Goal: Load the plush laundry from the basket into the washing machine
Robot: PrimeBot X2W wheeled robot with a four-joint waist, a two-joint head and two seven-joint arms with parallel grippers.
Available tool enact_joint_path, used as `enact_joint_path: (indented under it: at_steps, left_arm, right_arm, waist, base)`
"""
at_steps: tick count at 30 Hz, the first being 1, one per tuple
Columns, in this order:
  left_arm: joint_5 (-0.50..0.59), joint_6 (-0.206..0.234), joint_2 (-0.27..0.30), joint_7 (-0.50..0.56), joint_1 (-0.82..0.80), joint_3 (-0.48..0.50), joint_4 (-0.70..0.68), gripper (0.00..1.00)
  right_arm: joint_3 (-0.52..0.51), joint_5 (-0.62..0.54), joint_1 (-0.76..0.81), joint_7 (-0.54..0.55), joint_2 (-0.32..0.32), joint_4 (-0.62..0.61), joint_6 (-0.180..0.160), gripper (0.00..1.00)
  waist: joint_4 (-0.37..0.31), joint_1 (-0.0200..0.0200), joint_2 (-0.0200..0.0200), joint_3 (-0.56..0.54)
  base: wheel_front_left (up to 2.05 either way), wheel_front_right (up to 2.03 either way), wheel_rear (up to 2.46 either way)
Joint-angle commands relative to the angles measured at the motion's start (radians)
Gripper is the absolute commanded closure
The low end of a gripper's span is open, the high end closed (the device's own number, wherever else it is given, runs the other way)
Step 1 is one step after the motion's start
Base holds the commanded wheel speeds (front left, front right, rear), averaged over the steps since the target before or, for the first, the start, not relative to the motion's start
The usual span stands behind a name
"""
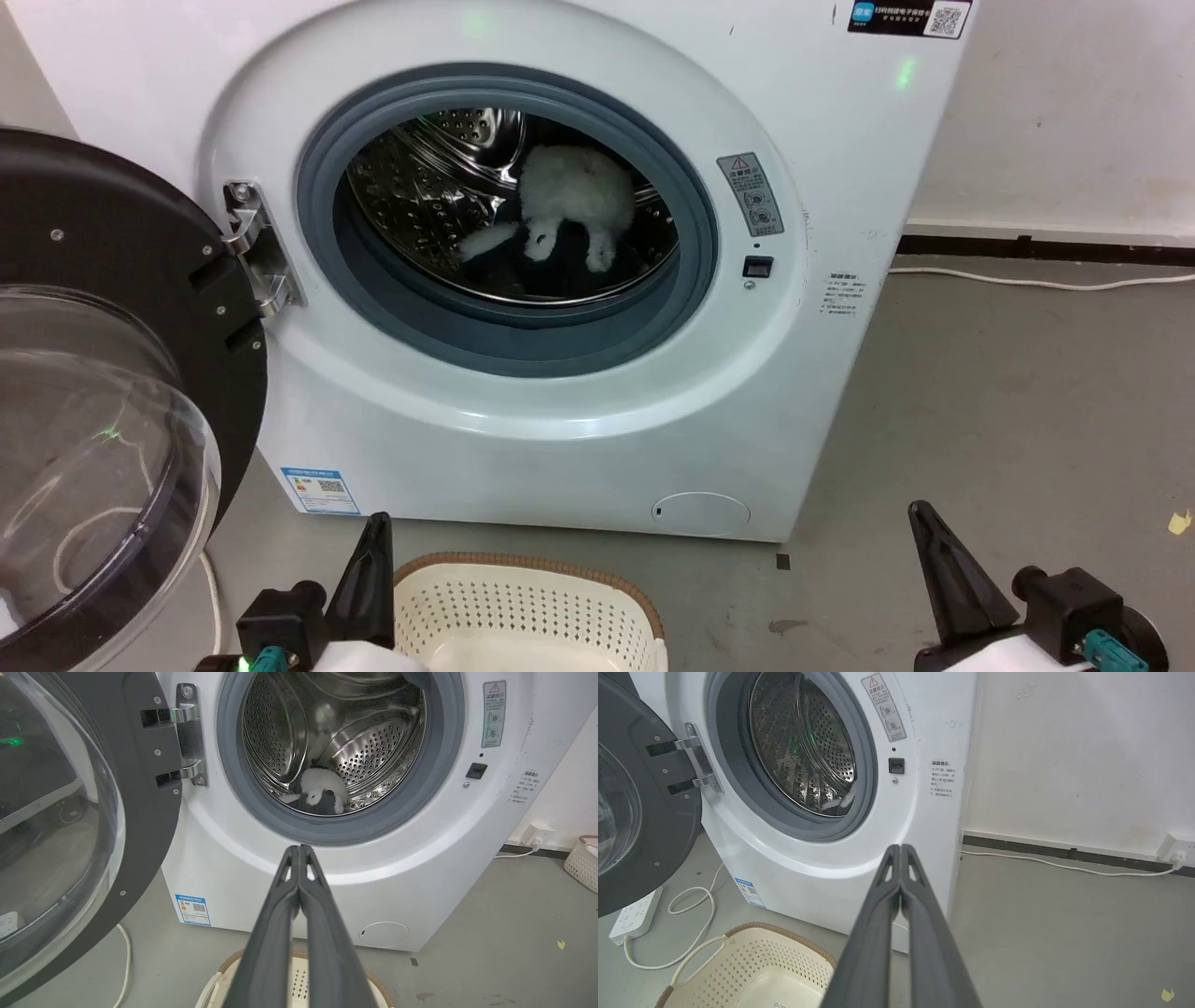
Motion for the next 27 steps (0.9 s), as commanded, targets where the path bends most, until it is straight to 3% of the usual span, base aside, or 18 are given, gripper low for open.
enact_joint_path:
  at_steps: [1,27]
  left_arm:
    - [0.013,0.005,0.000,0.006,-0.009,0.005,-0.011,1.00]
    - [0.067,0.013,-0.001,0.059,-0.017,0.017,-0.049,1.00]
  right_arm:
    - [-0.001,-0.010,-0.010,0.006,0.001,-0.010,0.000,1.00]
    - [-0.003,-0.028,-0.021,0.060,0.002,-0.037,0.000,1.00]
  waist:
    - [0.000,0.0000,0.0000,0.000]
    - [-0.004,0.0000,0.0000,0.006]
  base:
    - [0.00,0.00,0.00]
    - [0.00,0.00,0.00]
